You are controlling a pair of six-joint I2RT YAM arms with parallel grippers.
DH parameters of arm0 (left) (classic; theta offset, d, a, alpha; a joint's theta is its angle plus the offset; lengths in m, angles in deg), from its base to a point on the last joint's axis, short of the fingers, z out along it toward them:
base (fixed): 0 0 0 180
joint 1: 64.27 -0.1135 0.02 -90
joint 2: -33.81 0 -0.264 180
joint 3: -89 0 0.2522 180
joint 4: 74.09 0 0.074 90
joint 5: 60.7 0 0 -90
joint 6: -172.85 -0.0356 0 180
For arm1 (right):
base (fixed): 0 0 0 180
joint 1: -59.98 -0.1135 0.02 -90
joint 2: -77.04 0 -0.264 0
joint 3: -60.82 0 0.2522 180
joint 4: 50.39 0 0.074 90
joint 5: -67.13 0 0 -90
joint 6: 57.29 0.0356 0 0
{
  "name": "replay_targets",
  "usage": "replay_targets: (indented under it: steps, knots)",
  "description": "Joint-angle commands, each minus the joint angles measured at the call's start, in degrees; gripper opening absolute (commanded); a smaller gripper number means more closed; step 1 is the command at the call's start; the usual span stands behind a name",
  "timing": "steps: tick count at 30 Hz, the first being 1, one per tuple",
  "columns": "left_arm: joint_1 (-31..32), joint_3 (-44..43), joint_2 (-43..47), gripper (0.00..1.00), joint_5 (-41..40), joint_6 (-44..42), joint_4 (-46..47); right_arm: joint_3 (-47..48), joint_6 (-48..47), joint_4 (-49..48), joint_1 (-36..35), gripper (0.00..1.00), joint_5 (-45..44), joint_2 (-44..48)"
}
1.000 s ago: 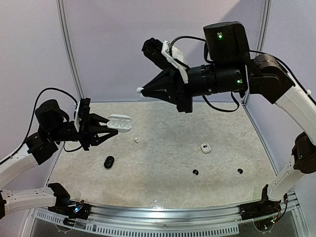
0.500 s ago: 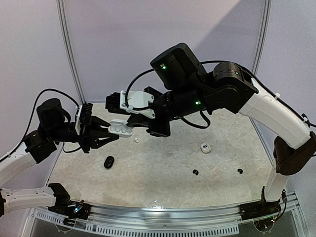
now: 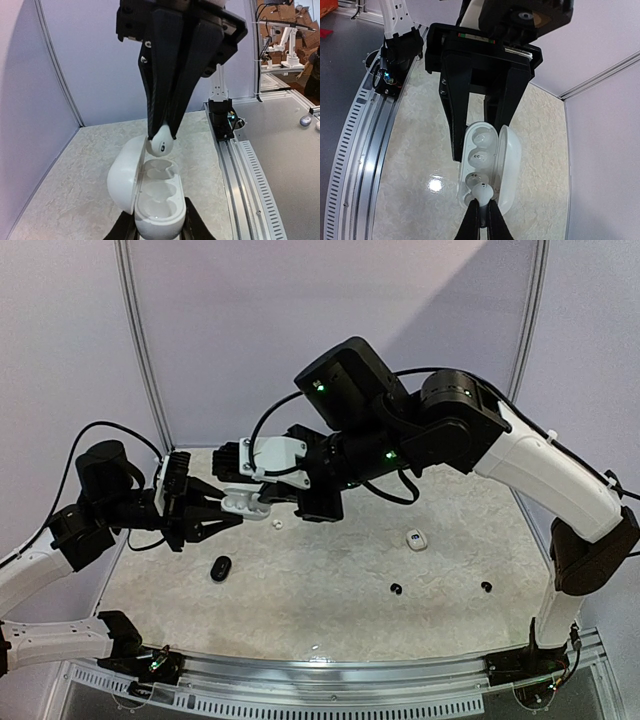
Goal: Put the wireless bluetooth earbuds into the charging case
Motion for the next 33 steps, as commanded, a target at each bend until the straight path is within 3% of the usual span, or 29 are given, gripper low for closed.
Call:
replay_targets:
  steps: [1, 12, 33]
  knots:
    - [1.1, -1.1, -0.4, 0.0, -0.8, -0.5, 0.3, 1.3, -0.7, 0.1, -0.5, 0.0, -0.2, -1.7]
    - [1.5, 0.1, -0.1, 0.0, -0.9, 1.0, 4.4, 1.3, -1.0, 0.4, -0.5, 0.0, -2.0, -2.8]
    - [1.8, 0.1, 0.0, 0.0, 1.1, -0.9, 3.3, 1.3, -6.4, 1.5, -0.5, 0.03, -8.8, -3.8]
